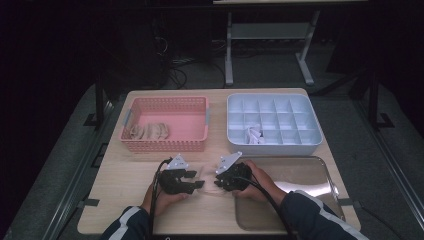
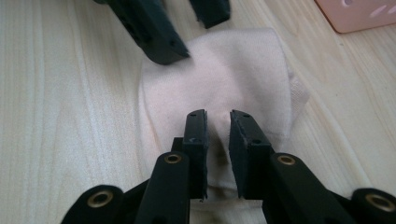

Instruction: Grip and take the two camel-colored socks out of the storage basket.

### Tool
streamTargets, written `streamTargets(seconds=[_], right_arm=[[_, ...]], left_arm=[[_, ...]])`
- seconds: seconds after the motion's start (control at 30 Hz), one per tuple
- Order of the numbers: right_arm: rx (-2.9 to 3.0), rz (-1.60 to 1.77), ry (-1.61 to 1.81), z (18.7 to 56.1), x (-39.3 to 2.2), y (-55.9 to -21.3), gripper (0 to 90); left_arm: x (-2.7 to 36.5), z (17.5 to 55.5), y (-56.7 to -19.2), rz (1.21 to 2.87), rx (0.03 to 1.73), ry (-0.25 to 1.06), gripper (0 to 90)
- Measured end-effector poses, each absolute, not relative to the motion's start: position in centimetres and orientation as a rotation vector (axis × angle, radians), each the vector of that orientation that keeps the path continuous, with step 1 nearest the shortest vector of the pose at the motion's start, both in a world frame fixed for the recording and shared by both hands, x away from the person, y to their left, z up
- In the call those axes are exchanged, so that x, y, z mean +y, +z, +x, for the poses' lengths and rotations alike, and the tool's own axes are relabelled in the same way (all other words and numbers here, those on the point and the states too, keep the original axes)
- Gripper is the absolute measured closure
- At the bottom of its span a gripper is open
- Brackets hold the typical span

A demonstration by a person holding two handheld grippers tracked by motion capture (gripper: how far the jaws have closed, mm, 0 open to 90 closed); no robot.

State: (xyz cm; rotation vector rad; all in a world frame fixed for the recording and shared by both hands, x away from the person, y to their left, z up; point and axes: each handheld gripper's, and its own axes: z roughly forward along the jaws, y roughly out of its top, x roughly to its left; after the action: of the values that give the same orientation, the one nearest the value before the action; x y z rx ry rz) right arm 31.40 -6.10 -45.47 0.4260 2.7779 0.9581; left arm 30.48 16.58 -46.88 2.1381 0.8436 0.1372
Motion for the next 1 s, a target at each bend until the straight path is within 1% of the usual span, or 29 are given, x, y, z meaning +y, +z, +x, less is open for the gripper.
streamTargets(seconds=[0.07, 0.13, 0.17, 0.23, 0.27, 0.3, 0.33, 0.37, 0.4, 0.43, 0.47, 0.5, 0.53, 0.63, 0.83, 1.0], right_arm=[[2.780, 0.426, 0.955, 31.4, -6.0, -45.5, 76.1], [2.776, 0.418, 0.947, 31.3, -6.0, -45.4, 76.1], [2.776, 0.418, 0.947, 31.3, -6.0, -45.4, 76.1], [2.783, 0.422, 0.955, 31.4, -6.1, -45.5, 76.2], [2.783, 0.422, 0.955, 31.4, -6.1, -45.5, 76.2], [2.781, 0.417, 0.955, 31.5, -6.1, -45.5, 76.2], [2.785, 0.415, 0.946, 31.4, -5.9, -45.4, 76.2], [2.785, 0.415, 0.946, 31.4, -5.9, -45.4, 76.2], [2.781, 0.398, 0.939, 31.4, -5.9, -45.4, 76.2], [2.776, 0.397, 0.931, 31.3, -5.8, -45.4, 76.3], [2.776, 0.396, 0.930, 31.3, -5.8, -45.4, 76.4], [2.776, 0.396, 0.930, 31.3, -5.8, -45.4, 76.4], [2.777, 0.394, 0.929, 31.3, -5.8, -45.4, 76.4], [2.779, 0.395, 0.936, 31.3, -5.8, -45.4, 76.4], [2.784, 0.394, 0.925, 31.4, -5.7, -45.4, 76.5], [2.787, 0.377, 0.948, 31.5, -5.2, -45.5, 76.5]], left_arm=[[16.3, 30.7, -47.1, 2.135, 0.853, 0.128, 42.7], [16.0, 30.7, -47.1, 2.135, 0.852, 0.122, 43.8], [16.0, 30.7, -47.1, 2.135, 0.852, 0.122, 45.7], [15.8, 30.6, -47.1, 2.128, 0.845, 0.091, 52.7], [15.8, 30.6, -47.1, 2.128, 0.845, 0.091, 54.8], [15.8, 30.7, -47.1, 2.127, 0.838, 0.082, 54.8], [15.8, 30.7, -47.1, 2.131, 0.830, 0.069, 61.2], [15.8, 30.7, -47.1, 2.136, 0.827, 0.053, 61.2], [15.8, 30.7, -47.1, 2.136, 0.820, 0.042, 64.3], [15.9, 30.8, -47.2, 2.128, 0.816, 0.017, 70.9], [15.9, 30.8, -47.2, 2.128, 0.816, 0.017, 74.5], [16.0, 30.8, -47.1, 2.128, 0.803, 0.007, 74.5], [16.0, 30.8, -46.8, 2.126, 0.778, 0.018, 80.7], [16.1, 30.5, -46.3, 2.095, 0.752, 0.011, 82.8], [15.9, 30.0, -45.6, 2.053, 0.703, 0.012, 83.2], [15.9, 30.0, -45.2, 2.040, 0.700, 0.028, 82.6]])
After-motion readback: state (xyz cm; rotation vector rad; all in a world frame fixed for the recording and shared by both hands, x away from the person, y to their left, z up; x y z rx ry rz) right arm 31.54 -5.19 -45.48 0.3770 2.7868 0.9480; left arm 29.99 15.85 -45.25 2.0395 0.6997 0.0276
